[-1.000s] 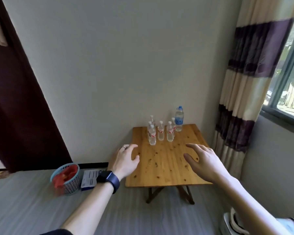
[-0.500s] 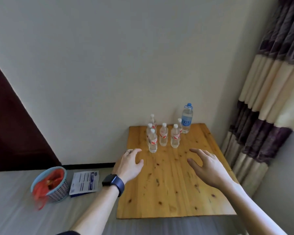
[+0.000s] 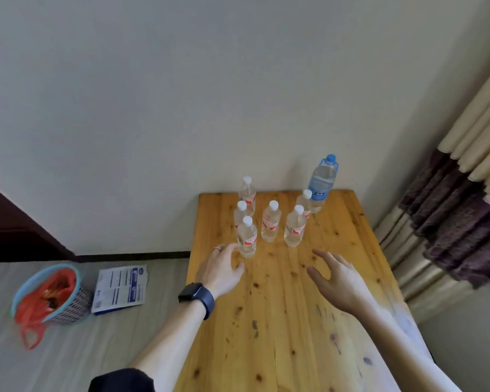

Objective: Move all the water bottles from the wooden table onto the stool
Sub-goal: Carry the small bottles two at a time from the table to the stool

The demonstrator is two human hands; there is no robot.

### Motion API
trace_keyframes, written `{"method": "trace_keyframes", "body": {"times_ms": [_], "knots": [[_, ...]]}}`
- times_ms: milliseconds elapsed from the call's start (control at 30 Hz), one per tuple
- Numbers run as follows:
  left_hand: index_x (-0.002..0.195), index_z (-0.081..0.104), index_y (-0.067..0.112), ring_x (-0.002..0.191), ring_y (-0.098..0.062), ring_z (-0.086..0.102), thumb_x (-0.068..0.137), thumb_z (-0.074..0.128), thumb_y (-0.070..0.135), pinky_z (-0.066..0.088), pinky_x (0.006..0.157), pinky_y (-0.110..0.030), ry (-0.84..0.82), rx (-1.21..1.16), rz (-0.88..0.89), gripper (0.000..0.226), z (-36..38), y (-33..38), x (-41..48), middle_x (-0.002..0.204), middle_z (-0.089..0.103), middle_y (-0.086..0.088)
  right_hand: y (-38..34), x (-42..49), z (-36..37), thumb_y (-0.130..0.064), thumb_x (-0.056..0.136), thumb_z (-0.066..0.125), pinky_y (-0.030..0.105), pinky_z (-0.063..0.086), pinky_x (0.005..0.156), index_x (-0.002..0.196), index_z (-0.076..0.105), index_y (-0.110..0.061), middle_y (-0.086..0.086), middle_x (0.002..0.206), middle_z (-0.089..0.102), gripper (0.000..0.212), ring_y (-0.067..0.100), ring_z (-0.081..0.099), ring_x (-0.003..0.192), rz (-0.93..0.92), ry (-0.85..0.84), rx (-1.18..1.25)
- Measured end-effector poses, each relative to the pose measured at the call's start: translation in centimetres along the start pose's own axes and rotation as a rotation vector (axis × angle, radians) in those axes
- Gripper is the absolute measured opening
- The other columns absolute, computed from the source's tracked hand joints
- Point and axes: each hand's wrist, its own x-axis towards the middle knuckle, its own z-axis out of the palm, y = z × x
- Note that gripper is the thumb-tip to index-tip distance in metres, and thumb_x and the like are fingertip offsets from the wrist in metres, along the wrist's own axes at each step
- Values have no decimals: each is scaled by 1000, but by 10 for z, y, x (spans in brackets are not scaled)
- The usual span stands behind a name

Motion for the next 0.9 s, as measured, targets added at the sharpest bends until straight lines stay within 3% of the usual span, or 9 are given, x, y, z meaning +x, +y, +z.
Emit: {"method": "trace_keyframes", "body": {"times_ms": [233,433,467,600,767,900], "knots": [[147,35,35,130,-23,51,94,57,43,54,94,-41,-26,9,-93,58,27,-2,87,158,31,-1,3,134,14,-51,95,51,45,44,107,154,23,-38,6,160,27,66,33,42,138,-26,-99,-41],[145,21,49,122,-29,56,94,57,45,55,81,-38,-57,82,-161,63,54,-4,150,157,31,-5,10,233,35,-43,99,47,50,48,95,157,11,-38,5,166,2,68,41,43,135,-76,-165,-90],[144,19,51,120,-30,57,94,56,45,55,79,-38,-68,101,-165,63,59,-5,157,157,32,-5,13,244,40,-42,99,47,50,49,94,156,12,-38,4,166,4,67,41,44,134,-86,-182,-108],[142,23,46,109,-28,62,98,53,45,58,74,-42,-63,102,-138,54,77,-6,177,151,41,-2,31,264,59,-36,99,44,47,46,95,150,28,-35,5,152,41,54,41,53,120,-148,-159,-145],[141,31,32,77,-25,60,102,49,26,54,60,-44,7,88,-155,43,91,6,180,103,63,-7,42,246,57,-30,101,48,40,52,68,140,42,-35,1,139,56,40,37,66,95,-190,-75,-95],[137,38,24,67,-20,51,100,50,13,37,50,-31,-30,154,-146,40,93,11,156,100,61,-7,50,215,54,-28,99,56,37,51,66,130,53,-29,2,119,70,31,34,68,86,-173,-39,3]]}}
